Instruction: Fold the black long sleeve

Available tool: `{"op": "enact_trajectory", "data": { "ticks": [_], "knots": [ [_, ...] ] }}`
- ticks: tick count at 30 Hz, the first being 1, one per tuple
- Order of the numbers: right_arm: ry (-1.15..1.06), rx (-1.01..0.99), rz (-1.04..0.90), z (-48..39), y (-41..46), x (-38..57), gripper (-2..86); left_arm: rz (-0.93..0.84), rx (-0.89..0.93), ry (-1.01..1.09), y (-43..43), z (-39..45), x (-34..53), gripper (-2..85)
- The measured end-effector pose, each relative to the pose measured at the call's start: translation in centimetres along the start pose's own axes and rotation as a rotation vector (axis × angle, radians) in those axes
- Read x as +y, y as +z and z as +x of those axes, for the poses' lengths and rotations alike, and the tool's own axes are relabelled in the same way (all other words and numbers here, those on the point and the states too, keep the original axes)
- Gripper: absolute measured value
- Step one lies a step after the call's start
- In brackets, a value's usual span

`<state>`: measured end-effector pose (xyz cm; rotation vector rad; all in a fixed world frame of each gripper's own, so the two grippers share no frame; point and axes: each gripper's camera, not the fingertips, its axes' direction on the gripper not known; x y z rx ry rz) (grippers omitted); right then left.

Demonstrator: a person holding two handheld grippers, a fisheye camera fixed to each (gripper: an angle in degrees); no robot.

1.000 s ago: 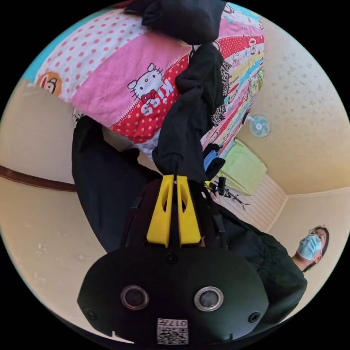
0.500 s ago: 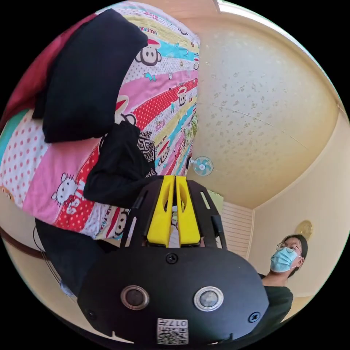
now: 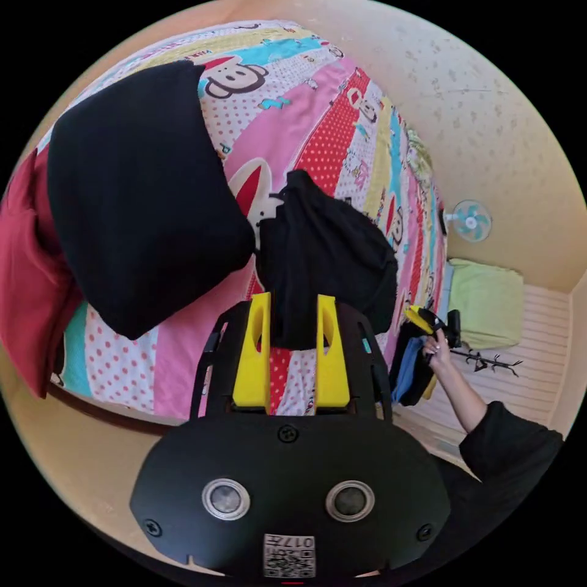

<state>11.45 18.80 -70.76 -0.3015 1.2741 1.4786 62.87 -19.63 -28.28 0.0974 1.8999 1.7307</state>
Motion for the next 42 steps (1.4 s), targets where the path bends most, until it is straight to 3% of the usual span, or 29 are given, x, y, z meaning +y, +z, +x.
{"op": "enact_trajectory", "data": {
  "ticks": [3, 8, 11, 14, 20, 23, 25, 32, 37, 39, 42],
  "knots": [
    [-0.007, 0.066, -0.089, 0.5, 2.7, 1.1, 10.1, -0.14, 0.005, -0.065, 5.1, -1.0, 0.3, 11.3],
    [-0.01, 0.085, -0.147, -0.8, 4.3, 0.5, 4.8, -0.132, 0.125, -0.15, 5.8, -1.9, 0.0, 5.3],
    [-0.041, 0.085, -0.112, -2.5, 1.8, 1.5, 3.2, -0.124, 0.112, -0.098, 3.8, -1.7, 1.0, 4.3],
    [-0.078, 0.072, -0.106, -3.2, -1.0, 5.2, 2.7, -0.086, 0.216, -0.111, 1.6, -2.2, 3.9, 3.9],
    [0.029, 0.076, -0.212, -0.2, -1.3, 12.2, 2.8, -0.199, 0.142, -0.22, 3.8, -4.2, 10.9, 4.9],
    [0.063, 0.15, -0.18, -0.4, -1.4, 12.5, 3.4, -0.118, 0.04, -0.296, 2.7, -4.5, 11.4, 8.2],
    [0.025, 0.164, -0.121, -1.9, -1.9, 11.4, 4.2, -0.019, 0.027, -0.172, 1.5, -1.7, 8.8, 9.9],
    [-0.066, 0.013, -0.114, -10.0, 1.9, 2.5, 9.1, -0.05, -0.003, 0.126, 4.1, 7.4, -4.3, 13.4],
    [0.014, 0.051, -0.206, -13.2, 7.1, -1.1, 11.0, -0.241, -0.184, 0.346, 10.7, 12.1, -10.1, 13.6],
    [0.072, 0.081, -0.234, -13.1, 8.7, -1.7, 10.2, -0.349, -0.218, 0.354, 13.7, 11.4, -10.6, 12.9],
    [0.192, 0.068, -0.219, -12.4, 9.1, -2.0, 5.4, -0.334, -0.222, 0.304, 13.9, 9.6, -11.0, 4.1]
  ]
}}
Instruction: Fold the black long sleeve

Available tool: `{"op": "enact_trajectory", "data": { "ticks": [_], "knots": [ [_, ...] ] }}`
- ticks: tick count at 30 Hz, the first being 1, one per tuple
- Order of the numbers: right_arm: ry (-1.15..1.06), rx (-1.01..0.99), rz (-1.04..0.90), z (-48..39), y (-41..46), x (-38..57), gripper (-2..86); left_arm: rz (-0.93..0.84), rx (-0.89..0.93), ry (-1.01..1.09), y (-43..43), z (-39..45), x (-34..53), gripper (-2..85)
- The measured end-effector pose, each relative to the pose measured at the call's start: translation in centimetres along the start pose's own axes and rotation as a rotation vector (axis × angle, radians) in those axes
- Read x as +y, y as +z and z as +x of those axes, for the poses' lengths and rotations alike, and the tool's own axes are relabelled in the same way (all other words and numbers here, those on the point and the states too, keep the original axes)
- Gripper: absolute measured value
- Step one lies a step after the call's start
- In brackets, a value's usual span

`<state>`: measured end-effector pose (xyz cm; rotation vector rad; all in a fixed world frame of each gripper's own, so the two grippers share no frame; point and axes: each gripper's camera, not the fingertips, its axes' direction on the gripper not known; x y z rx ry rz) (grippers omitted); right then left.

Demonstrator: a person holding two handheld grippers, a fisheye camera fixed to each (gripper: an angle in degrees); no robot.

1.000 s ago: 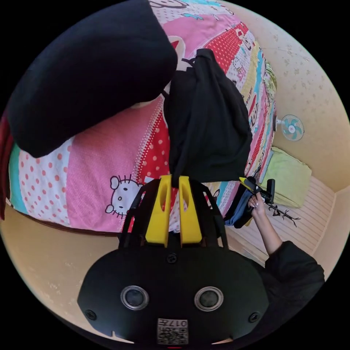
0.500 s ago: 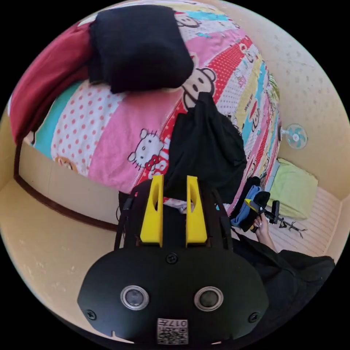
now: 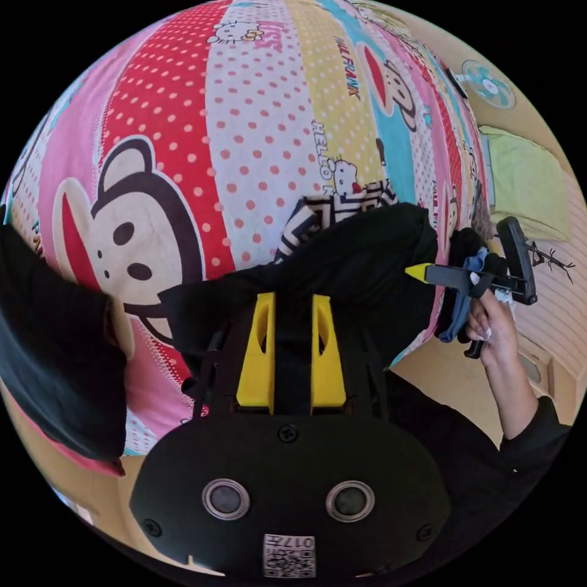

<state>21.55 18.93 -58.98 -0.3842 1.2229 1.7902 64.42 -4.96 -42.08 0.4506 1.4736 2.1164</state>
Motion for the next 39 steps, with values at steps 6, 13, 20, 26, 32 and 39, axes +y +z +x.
{"op": "enact_trajectory", "data": {
  "ticks": [6, 13, 20, 26, 32, 39],
  "knots": [
    [0.008, -0.191, 0.132, -0.2, -3.0, 0.2, 1.8, 0.223, 0.311, -0.159, -3.5, -5.4, 1.9, -0.5],
    [0.002, -0.309, 0.178, 0.2, -1.1, -1.9, 4.9, 0.376, 0.453, -0.394, -2.6, -11.2, 3.9, 2.5],
    [-0.277, 0.049, 0.331, -6.4, -2.2, 5.0, 4.8, 0.424, 0.336, -0.386, -1.3, -9.8, 13.8, 12.9],
    [-0.717, 0.39, 0.14, -14.5, 7.2, 9.9, 1.1, 0.28, 0.416, -0.531, 6.1, -10.5, 21.2, 17.1],
    [-0.729, 0.568, 0.023, -18.3, 17.4, 8.7, 0.6, 0.192, 0.476, -0.585, 9.8, -12.0, 20.3, 12.9],
    [-0.78, 0.567, -0.109, -18.5, 20.5, 6.7, 0.5, 0.251, 0.574, -0.41, 6.9, -8.7, 21.5, 3.5]
  ]
}}
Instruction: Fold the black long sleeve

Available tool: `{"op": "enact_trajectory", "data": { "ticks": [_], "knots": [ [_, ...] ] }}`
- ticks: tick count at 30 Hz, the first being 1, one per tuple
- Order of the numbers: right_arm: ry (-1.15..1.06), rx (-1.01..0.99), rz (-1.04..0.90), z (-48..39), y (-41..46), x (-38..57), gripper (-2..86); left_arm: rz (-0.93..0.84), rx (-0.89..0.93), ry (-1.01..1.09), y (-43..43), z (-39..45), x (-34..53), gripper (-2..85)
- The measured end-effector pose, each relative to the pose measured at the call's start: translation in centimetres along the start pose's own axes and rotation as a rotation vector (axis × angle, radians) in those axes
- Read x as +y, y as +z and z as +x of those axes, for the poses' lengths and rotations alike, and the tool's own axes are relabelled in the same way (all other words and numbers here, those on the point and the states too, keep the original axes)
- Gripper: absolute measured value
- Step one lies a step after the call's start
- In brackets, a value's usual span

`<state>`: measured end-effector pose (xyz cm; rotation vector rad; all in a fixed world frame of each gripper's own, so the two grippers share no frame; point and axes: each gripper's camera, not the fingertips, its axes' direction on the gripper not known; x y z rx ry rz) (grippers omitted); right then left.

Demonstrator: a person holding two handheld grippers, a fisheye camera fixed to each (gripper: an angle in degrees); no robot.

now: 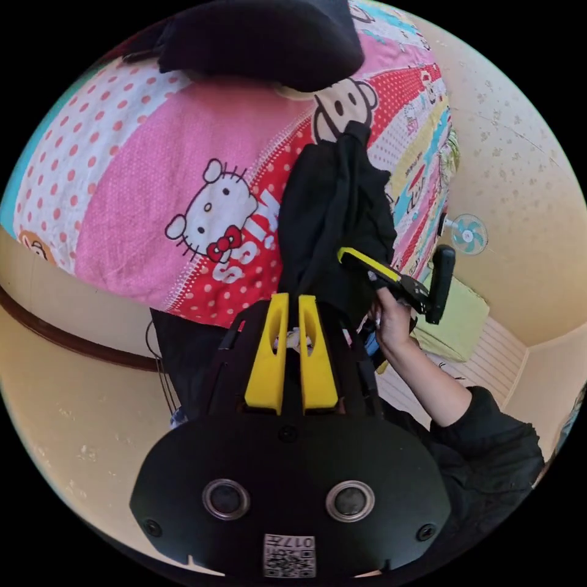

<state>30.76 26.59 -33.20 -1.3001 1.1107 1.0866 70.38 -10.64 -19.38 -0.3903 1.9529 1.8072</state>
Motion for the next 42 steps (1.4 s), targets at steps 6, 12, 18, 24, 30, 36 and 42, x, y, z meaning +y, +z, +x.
{"op": "enact_trajectory", "data": {
  "ticks": [6, 12, 18, 24, 30, 36, 42],
  "knots": [
    [0.095, -0.063, 0.154, 3.6, -4.2, 6.3, 0.5, -0.025, 0.049, 0.286, 1.6, 10.0, 1.2, 2.4],
    [0.328, -0.037, 0.198, 9.2, -4.5, 17.5, 0.7, -0.204, -0.153, 0.576, 13.4, 19.3, 2.0, 2.1],
    [0.489, -0.095, 0.197, 13.8, -2.1, 25.1, 0.8, -0.328, -0.209, 0.586, 26.0, 20.3, 3.0, 2.7],
    [0.453, -0.231, 0.237, 15.7, -1.1, 26.3, 2.5, -0.245, -0.122, 0.523, 27.0, 19.1, 4.8, 9.7],
    [0.445, -0.548, 0.291, 17.1, 0.3, 23.6, 12.5, 0.159, -0.242, 0.297, 18.3, 13.4, 6.5, 12.9],
    [0.493, -0.57, 0.148, 17.4, 5.5, 18.4, 16.6, -0.051, -0.108, 0.104, 21.2, 5.7, 4.3, 15.4],
    [0.46, -0.706, 0.042, 17.5, 7.8, 17.6, 6.0, -0.289, 0.064, 0.147, 23.1, 6.7, 3.2, 4.8]
  ]
}}
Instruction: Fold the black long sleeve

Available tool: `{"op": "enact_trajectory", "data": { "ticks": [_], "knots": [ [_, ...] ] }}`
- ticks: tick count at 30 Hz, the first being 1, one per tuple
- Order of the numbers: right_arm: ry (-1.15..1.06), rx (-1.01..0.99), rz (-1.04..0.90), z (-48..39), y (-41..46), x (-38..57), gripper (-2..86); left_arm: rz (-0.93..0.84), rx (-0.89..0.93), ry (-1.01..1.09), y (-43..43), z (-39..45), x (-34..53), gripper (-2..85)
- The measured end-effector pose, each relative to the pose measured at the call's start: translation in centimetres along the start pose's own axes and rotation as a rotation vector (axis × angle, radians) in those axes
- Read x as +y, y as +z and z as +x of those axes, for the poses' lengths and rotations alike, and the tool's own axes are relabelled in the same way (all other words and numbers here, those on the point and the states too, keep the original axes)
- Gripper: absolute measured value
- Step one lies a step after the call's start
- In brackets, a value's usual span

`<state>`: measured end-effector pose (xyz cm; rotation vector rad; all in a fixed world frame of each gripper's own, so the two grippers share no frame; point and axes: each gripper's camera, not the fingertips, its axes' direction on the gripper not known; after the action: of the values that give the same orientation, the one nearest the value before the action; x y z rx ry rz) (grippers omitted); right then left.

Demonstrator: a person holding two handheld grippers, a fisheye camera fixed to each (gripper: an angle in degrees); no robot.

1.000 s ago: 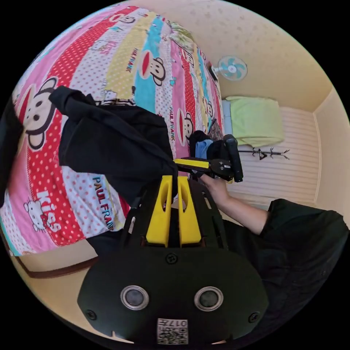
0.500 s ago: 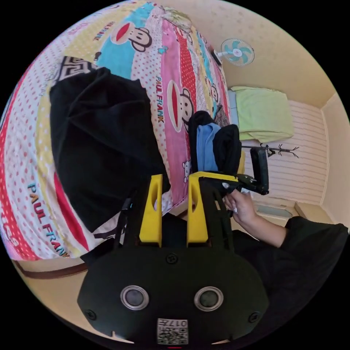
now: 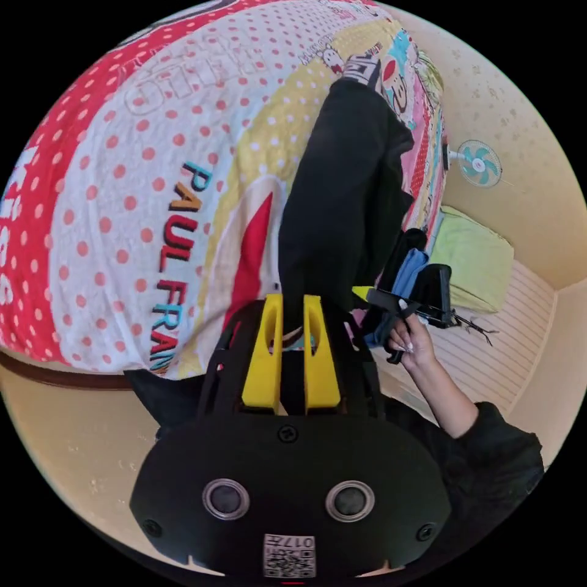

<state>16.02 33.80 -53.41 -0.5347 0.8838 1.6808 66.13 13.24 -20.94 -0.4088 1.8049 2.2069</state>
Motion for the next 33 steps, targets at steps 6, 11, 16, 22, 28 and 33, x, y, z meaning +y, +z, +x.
{"op": "enact_trajectory", "data": {
  "ticks": [6, 11, 16, 22, 28, 33],
  "knots": [
    [-0.146, -0.352, 0.097, -4.9, -4.7, 4.1, 3.3, 0.11, 0.243, 0.201, -8.9, 5.7, 3.4, 3.7],
    [-0.323, -0.596, 0.135, -14.8, -8.3, 7.6, 2.4, 0.22, 0.425, 0.328, -19.9, 9.1, 8.2, 3.3],
    [-0.319, -0.547, -0.045, -23.4, -1.5, 4.4, 2.2, 0.416, 0.345, 0.23, -27.7, 6.8, 13.9, 3.1],
    [-0.393, -0.529, -0.265, -37.4, 11.8, -3.1, 2.1, 0.805, 0.425, 0.133, -38.5, -1.0, 22.5, 3.2],
    [-0.67, -0.354, -0.317, -55.2, 21.3, -5.5, 2.1, 1.052, 0.233, 0.187, -47.2, -1.6, 29.1, 3.3],
    [-0.671, -0.153, -0.272, -58.9, 29.6, -8.1, 1.8, 1.086, 0.148, 0.035, -46.2, -6.6, 27.0, 3.9]
  ]
}}
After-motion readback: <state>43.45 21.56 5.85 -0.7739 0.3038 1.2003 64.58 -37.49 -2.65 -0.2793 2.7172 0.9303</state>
